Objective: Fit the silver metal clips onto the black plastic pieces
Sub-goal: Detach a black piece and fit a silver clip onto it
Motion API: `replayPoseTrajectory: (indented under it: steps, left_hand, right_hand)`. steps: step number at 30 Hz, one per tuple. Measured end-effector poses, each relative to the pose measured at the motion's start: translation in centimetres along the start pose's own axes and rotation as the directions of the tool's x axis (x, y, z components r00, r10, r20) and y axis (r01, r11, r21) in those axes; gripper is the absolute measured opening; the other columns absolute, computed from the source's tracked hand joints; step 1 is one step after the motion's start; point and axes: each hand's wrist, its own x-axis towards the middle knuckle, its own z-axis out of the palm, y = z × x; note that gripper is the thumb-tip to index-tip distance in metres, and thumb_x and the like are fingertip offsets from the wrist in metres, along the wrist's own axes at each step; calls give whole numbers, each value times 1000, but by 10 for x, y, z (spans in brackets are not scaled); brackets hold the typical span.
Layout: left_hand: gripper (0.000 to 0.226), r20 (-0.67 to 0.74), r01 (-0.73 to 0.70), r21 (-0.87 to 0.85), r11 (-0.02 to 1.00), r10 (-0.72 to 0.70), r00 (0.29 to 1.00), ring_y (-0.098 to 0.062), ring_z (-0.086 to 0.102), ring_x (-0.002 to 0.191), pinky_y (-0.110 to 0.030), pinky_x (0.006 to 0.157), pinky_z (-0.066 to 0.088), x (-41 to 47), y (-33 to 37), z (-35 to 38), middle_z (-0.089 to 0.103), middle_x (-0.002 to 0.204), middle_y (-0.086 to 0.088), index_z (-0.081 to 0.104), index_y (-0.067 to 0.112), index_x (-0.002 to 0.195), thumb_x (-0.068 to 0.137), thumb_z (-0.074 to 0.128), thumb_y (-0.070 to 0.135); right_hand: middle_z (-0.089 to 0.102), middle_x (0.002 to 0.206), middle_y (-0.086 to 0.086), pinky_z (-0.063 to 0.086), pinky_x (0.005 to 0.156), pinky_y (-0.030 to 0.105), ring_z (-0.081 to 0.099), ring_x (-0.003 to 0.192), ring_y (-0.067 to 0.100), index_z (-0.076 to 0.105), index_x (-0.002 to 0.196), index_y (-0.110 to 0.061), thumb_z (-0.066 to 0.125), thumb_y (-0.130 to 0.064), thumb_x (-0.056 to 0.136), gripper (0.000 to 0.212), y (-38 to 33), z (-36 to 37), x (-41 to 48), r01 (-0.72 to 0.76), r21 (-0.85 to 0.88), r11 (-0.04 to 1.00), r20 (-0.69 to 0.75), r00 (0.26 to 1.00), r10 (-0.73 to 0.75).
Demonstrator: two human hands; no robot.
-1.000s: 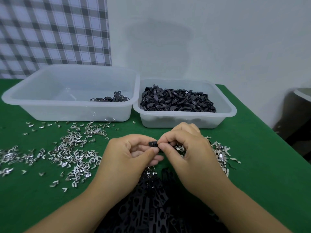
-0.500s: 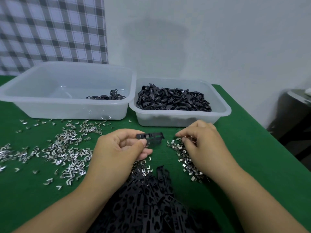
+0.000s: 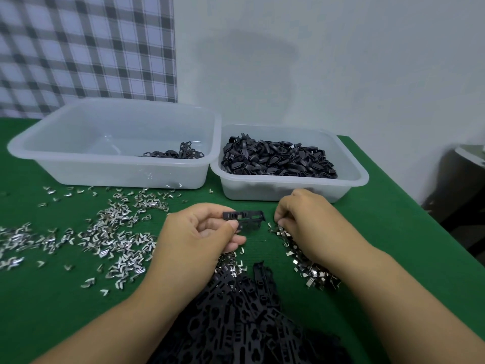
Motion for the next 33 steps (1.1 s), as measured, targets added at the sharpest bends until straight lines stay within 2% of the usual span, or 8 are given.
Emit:
replayPoseTrajectory:
  steps: [5, 8, 12, 20, 23, 26, 30, 33]
  left_hand:
    - [13, 1, 3, -8, 1000, -3, 1000, -19, 74, 67, -16, 57, 55, 0, 1, 0, 72, 64, -9, 69, 12, 85, 82, 66, -1]
    - [14, 0, -3, 12, 1000, 3, 1000, -18, 73, 67, -17, 58, 56, -1, 1, 0, 72, 65, -8, 70, 13, 85, 83, 66, 0]
    - [22, 19, -41, 86, 995, 40, 999, -17, 73, 66, -20, 60, 57, -2, 1, 0, 71, 64, -6, 70, 21, 91, 83, 66, 1]
    - [29, 21, -104, 249, 963, 102, 995, -11, 71, 64, -34, 68, 58, -4, 0, 0, 70, 66, 3, 69, 34, 90, 85, 65, 6]
    - [29, 41, -165, 319, 933, 160, 986, -7, 70, 62, -30, 66, 58, -7, 0, 3, 68, 67, 5, 69, 36, 88, 84, 65, 8]
    - [28, 100, -267, 429, 863, 248, 964, -4, 67, 61, -15, 58, 52, -11, 2, 5, 66, 73, 12, 68, 39, 89, 83, 66, 11]
    - [28, 166, -376, 562, 737, 345, 924, -8, 61, 70, -14, 59, 47, -12, 3, 4, 62, 70, 12, 70, 35, 92, 80, 69, 10]
    - [27, 202, -418, 601, 681, 376, 904, -7, 57, 74, -10, 59, 43, -11, 5, 5, 59, 72, 12, 71, 31, 93, 79, 69, 7]
  right_hand:
    - [46, 93, -6, 41, 73, 24, 41, 88, 11, 52, 82, -21, 49, -10, 91, 15, 0, -3, -6, 38, -11, 999, 39, 999, -38]
    - [52, 78, -12, 37, 60, 14, 46, 71, 0, 53, 80, -24, 50, -17, 92, 14, -5, -5, -16, -32, 235, 971, -63, 997, 48]
    - [57, 64, -11, 39, 55, 7, 48, 57, -4, 62, 74, -23, 62, -15, 86, 14, -16, -2, -24, -103, 564, 820, -87, 979, 183]
    - [64, 69, -1, 48, 59, 13, 55, 64, 7, 66, 81, -20, 68, -4, 80, 16, -17, 0, -27, -72, 816, 573, -75, 970, 229]
    - [67, 68, -1, 48, 58, 13, 57, 62, 6, 66, 85, -21, 70, -2, 78, 20, -19, 1, -29, -32, 858, 512, -90, 973, 211]
    - [67, 71, -1, 48, 60, 14, 56, 61, 7, 65, 84, -22, 71, -2, 76, 23, -23, 5, -30, 31, 823, 568, -176, 963, 203]
    - [64, 77, -11, 49, 61, 16, 59, 65, 7, 62, 82, -26, 73, -5, 75, 24, -30, 10, -33, 159, 629, 760, -339, 937, 84]
    - [63, 74, -10, 48, 60, 17, 58, 64, 9, 65, 82, -25, 73, -4, 74, 24, -34, 13, -34, 214, 583, 784, -373, 927, 24]
